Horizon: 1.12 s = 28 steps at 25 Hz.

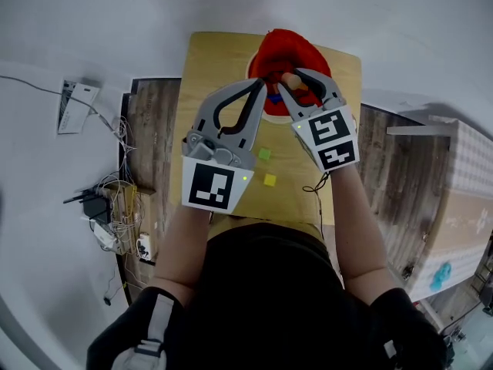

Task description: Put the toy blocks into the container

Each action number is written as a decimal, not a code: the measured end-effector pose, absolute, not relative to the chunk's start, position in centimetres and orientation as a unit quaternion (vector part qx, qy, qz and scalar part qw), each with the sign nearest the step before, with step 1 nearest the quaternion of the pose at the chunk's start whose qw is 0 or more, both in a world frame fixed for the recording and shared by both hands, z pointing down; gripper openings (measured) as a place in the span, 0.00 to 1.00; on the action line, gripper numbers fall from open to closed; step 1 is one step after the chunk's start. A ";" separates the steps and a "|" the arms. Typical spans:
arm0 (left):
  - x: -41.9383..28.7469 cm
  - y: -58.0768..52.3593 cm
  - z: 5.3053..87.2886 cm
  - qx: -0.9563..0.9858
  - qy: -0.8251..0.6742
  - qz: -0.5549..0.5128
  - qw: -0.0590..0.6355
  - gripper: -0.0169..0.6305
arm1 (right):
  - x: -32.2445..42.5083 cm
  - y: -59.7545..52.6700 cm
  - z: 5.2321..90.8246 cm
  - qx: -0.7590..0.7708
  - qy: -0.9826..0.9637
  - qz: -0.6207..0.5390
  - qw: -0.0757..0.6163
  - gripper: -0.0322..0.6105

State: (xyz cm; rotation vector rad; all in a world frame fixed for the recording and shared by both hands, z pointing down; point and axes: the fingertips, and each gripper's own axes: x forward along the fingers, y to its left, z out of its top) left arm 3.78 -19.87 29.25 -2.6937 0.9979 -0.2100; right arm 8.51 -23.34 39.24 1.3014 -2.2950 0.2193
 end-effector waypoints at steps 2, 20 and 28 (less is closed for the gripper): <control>3.9 -20.1 29.8 -0.927 0.345 -0.076 0.127 0.04 | 8.6 -23.4 40.3 0.469 -0.836 0.089 0.270 0.29; 4.5 -20.0 30.3 -0.931 0.333 -0.081 0.125 0.04 | 9.7 -22.5 36.0 0.508 -0.837 0.017 0.201 0.10; 3.0 -18.1 28.2 -0.938 0.309 -0.064 0.143 0.04 | 8.4 -19.6 30.6 0.535 -0.830 -0.049 0.148 0.10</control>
